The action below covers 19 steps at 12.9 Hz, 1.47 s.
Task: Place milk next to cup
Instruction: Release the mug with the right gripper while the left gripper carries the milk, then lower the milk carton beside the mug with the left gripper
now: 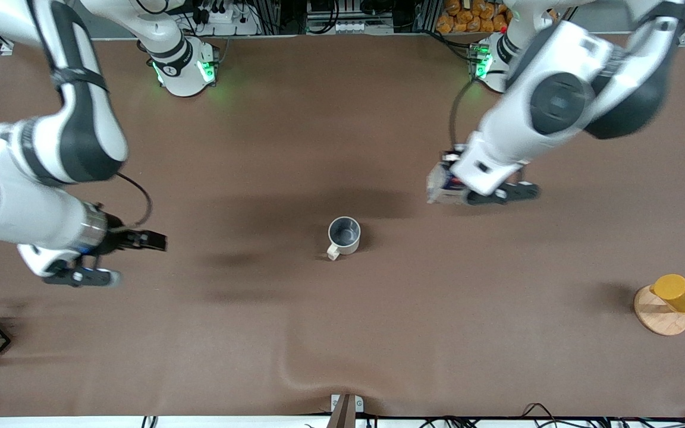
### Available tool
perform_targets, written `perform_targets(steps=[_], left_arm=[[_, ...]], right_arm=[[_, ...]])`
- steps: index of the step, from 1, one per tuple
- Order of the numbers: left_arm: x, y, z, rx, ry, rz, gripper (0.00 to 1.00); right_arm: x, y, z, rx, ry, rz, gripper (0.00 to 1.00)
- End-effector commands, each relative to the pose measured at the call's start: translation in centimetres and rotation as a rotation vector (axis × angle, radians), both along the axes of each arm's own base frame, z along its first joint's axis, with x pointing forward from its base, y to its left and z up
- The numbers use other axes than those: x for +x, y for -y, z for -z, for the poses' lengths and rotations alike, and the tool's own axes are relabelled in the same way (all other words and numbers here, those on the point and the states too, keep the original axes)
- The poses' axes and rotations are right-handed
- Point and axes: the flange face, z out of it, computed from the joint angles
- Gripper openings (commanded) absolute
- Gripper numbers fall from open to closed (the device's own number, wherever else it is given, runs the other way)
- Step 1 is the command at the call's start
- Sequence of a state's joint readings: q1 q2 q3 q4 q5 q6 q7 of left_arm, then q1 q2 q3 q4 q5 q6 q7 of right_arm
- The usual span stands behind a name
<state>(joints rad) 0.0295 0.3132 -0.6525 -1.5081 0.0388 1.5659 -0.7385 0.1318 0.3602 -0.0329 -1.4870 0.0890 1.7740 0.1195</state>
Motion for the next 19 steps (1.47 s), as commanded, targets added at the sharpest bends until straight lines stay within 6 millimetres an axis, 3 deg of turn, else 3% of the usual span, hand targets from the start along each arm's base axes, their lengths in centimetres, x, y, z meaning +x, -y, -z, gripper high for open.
perform_targets(steps=[1,4,7,9,11,12,17,19], left_arm=[[-2.4,6.9,1.9,-0.022,0.012,-0.066,0.31],[-2.7,11.3,2.8,-0.13,0.048,-0.136,0.31],[-4.3,16.1,6.2,-0.094,0.049,-0.04,0.31],[-5.4,18.1,8.6,-0.073,0.03,-0.006,0.31],[-6.1,19.1,11.1,-0.033,0.023,0.019,0.31],[-5.3,18.6,11.9,-0.015,0.032,0.01,0.31],[-4.1,18.4,13.5,-0.005,0.065,0.033,0.31],[-2.8,18.2,14.3,-0.012,0.073,0.012,0.31]], right_arm=[[-5.9,1.5,-3.8,-0.052,0.022,-0.1,1.0],[-7.9,3.9,-6.5,-0.058,0.046,-0.101,1.0],[-10.3,9.3,-10.5,-0.054,0.062,-0.19,1.0],[-11.0,11.4,-11.0,-0.052,0.047,-0.165,1.0],[-10.9,11.3,-10.9,-0.052,0.039,-0.156,1.0],[-11.0,11.2,-11.0,-0.051,0.036,-0.157,1.0],[-10.9,11.0,-12.8,-0.051,0.019,-0.152,1.0],[-10.3,12.0,-13.4,-0.043,0.022,-0.136,1.0]])
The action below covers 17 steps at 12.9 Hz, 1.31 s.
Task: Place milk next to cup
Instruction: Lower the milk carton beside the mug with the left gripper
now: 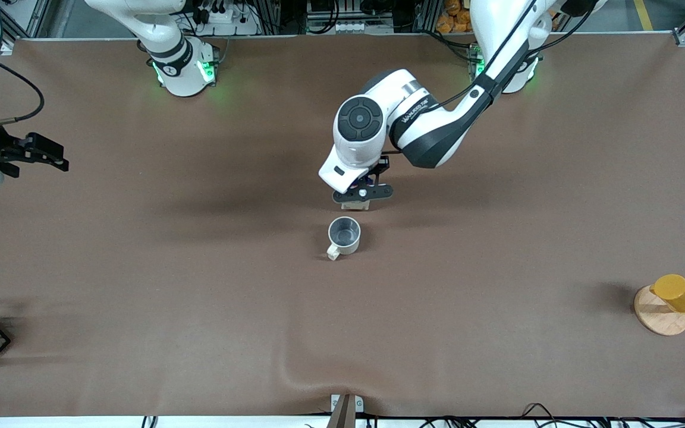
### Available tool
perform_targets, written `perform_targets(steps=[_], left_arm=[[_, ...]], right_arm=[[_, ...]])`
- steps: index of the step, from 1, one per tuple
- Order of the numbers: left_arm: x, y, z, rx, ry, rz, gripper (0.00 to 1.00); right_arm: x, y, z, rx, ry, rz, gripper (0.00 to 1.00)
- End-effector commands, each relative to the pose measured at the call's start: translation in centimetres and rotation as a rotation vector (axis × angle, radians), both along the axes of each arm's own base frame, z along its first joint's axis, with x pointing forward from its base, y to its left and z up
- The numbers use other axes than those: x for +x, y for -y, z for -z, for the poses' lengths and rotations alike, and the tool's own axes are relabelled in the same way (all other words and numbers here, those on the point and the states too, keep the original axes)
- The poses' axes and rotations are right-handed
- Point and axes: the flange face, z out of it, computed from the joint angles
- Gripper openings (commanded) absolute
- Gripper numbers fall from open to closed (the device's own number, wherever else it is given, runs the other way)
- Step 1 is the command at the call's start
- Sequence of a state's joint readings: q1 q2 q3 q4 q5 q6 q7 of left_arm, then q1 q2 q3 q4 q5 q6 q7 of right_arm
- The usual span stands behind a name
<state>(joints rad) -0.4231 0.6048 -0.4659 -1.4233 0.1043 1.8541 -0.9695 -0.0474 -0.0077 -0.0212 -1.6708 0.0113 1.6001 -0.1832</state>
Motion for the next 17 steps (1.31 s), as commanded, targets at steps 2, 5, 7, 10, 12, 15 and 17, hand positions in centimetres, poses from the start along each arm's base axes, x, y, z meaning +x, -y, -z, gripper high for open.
perform_targets(steps=[2,5,7,10,12,15,17], left_arm=[[0.8,1.0,0.7,0.0,0.023,0.008,0.31],[1.0,1.1,0.4,-0.01,0.029,-0.001,0.32],[0.8,1.5,0.8,-0.009,0.026,0.003,0.32],[0.8,2.0,0.8,-0.016,0.028,0.006,0.32],[0.9,2.0,1.1,-0.009,0.028,0.005,0.33],[0.7,2.1,1.5,-0.002,0.03,0.01,0.36],[0.9,2.0,1.9,0.006,0.028,0.007,0.42]], right_arm=[[0.2,1.1,-3.2,-0.004,0.01,0.025,1.0],[0.2,0.7,-3.5,0.003,0.019,0.025,1.0],[0.1,0.6,-4.1,0.004,0.028,0.023,1.0],[0.1,0.0,-5.3,-0.011,0.048,0.011,1.0],[-0.2,0.0,-6.1,-0.012,0.042,0.011,1.0],[-0.6,0.6,-6.9,-0.004,0.034,0.024,1.0],[-0.5,0.9,-6.4,0.001,0.012,0.095,1.0]])
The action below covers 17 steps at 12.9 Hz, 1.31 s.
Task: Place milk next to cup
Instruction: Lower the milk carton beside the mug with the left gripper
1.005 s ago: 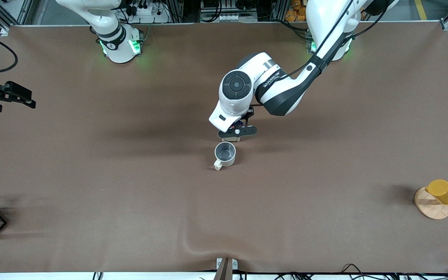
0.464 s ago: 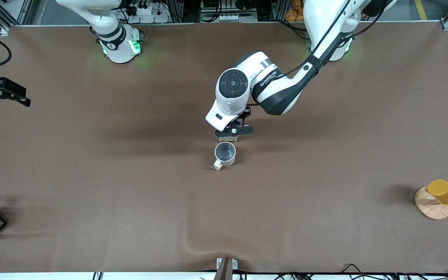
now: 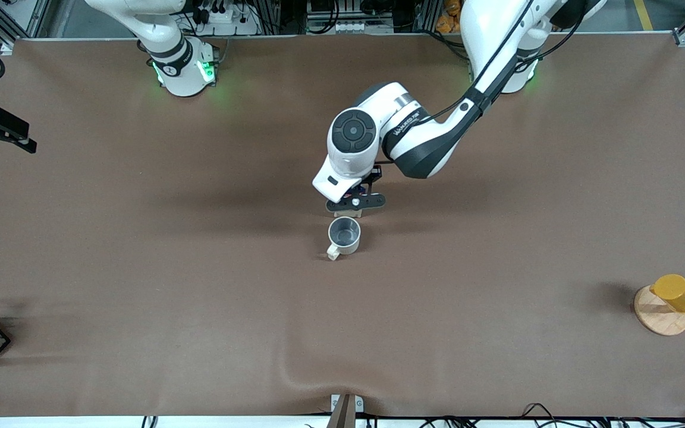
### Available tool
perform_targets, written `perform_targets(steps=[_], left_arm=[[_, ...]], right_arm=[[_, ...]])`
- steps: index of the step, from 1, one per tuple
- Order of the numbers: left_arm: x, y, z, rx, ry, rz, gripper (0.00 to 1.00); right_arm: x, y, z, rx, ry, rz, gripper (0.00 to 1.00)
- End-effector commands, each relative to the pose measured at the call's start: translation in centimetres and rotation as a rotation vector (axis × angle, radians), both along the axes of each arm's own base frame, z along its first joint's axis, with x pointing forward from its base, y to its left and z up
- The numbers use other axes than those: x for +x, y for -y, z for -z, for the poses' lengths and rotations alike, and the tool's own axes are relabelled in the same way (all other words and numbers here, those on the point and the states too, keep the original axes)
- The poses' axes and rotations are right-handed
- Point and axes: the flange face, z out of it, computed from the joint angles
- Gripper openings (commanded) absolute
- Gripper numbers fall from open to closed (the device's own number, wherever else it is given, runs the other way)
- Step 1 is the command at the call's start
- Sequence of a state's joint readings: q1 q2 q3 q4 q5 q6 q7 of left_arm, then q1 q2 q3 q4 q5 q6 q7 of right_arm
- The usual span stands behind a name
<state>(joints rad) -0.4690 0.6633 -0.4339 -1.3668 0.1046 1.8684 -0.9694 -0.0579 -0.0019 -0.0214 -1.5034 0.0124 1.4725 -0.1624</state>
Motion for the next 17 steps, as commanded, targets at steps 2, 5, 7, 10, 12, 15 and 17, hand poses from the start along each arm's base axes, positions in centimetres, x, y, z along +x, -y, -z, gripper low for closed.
perform_targets(steps=[2,5,7,10,12,15,17], left_arm=[[0.7,0.5,0.2,0.0,0.04,0.005,0.7],[0.7,0.5,-0.5,-0.004,0.051,0.01,1.0],[0.8,0.2,-2.2,-0.01,0.069,0.005,1.0],[1.1,-1.1,-5.2,0.003,0.088,-0.018,1.0],[2.0,-2.9,-8.4,0.007,0.135,-0.053,1.0],[5.2,-10.2,-13.9,0.04,0.16,-0.16,1.0],[6.9,-14.9,-15.4,0.076,0.141,-0.218,1.0]], right_arm=[[0.0,-0.4,0.3,0.002,-0.045,0.131,1.0],[0.2,0.1,0.7,0.0,-0.042,0.134,1.0],[0.6,0.2,1.5,-0.001,-0.031,0.136,1.0],[0.6,0.1,1.5,0.0,-0.025,0.129,1.0],[0.6,0.1,1.5,0.0,-0.025,0.126,1.0],[0.6,0.2,1.5,0.0,-0.026,0.127,1.0],[0.6,0.3,1.5,0.0,-0.026,0.129,1.0]])
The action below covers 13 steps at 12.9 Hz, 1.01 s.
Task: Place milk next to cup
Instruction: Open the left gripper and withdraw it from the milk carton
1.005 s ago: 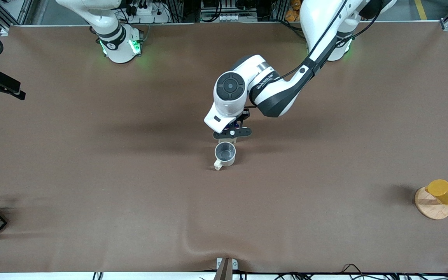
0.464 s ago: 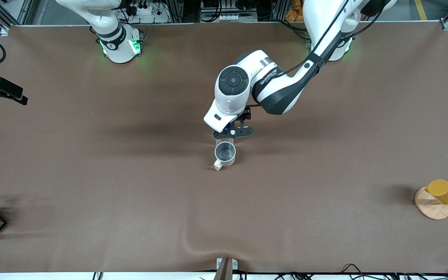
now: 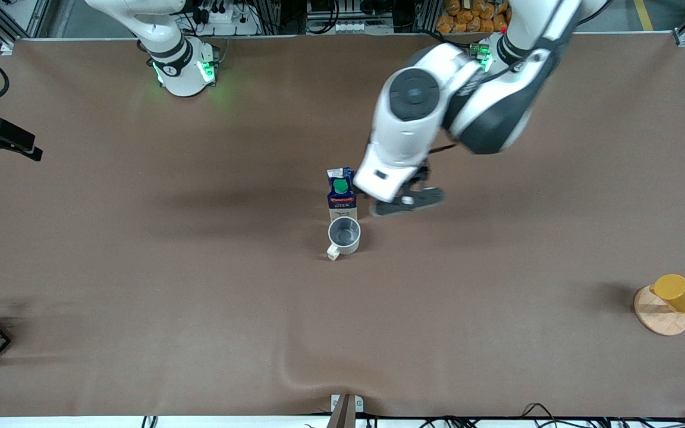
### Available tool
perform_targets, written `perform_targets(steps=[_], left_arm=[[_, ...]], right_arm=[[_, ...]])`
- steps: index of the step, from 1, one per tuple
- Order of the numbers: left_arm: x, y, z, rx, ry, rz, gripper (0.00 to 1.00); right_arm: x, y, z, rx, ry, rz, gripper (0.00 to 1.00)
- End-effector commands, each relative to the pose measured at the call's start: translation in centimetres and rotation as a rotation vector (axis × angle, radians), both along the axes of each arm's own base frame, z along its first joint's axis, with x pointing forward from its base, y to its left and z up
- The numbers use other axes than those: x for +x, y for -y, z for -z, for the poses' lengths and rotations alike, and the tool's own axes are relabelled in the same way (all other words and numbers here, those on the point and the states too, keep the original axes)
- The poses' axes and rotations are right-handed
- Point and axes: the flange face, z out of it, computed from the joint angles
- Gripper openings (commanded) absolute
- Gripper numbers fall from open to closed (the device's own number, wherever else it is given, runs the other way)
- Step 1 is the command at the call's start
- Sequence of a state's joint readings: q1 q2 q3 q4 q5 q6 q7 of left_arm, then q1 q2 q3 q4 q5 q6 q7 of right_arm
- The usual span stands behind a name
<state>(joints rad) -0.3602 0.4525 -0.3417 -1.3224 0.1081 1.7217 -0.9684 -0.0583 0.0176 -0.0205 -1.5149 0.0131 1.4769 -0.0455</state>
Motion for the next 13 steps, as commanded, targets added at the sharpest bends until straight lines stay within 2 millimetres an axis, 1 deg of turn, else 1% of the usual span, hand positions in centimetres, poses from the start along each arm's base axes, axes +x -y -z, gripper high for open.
perform_targets(steps=[1,2,3,4,5,6,7,8,9,11,12,13], left_arm=[[0.9,-5.5,-1.1,0.074,-0.034,-0.043,1.0],[0.5,-6.7,-1.3,0.11,-0.059,-0.035,1.0],[0.0,-9.0,-2.3,0.166,-0.056,-0.047,1.0],[0.2,-12.2,-3.6,0.189,-0.037,-0.079,1.0],[-0.4,-13.5,-4.1,0.196,-0.04,-0.043,1.0],[-1.4,-14.2,-4.1,0.215,-0.045,-0.028,1.0],[-1.7,-15.7,-4.6,0.223,-0.038,-0.044,1.0],[-1.6,-17.8,-5.3,0.223,-0.033,-0.049,1.0],[-1.9,-19.3,-5.8,0.226,-0.035,-0.019,1.0],[-1.2,-24.5,-8.0,0.179,-0.012,0.108,1.0],[-1.1,-28.1,-9.3,0.156,-0.005,0.14,1.0],[-1.2,-30.9,-10.5,0.095,-0.001,0.187,1.0]], right_arm=[[-0.1,0.3,0.0,0.002,0.003,0.013,1.0],[-0.1,0.2,0.0,0.002,0.002,0.01,1.0],[-0.1,0.3,0.0,0.002,0.002,0.011,1.0],[-0.1,0.3,0.0,0.002,0.003,0.01,1.0],[0.0,0.3,-0.1,0.002,0.005,0.01,1.0],[0.1,0.4,0.0,0.001,0.016,0.011,1.0],[0.3,0.7,0.1,0.0,0.031,0.018,1.0],[0.3,1.0,0.0,-0.001,0.04,0.022,1.0],[0.4,1.2,0.2,0.0,0.04,0.026,1.0],[0.4,1.2,0.2,0.001,0.046,0.026,1.0],[0.5,1.2,0.1,0.001,0.05,0.026,1.0],[0.5,1.2,0.1,0.001,0.054,0.026,1.0]])
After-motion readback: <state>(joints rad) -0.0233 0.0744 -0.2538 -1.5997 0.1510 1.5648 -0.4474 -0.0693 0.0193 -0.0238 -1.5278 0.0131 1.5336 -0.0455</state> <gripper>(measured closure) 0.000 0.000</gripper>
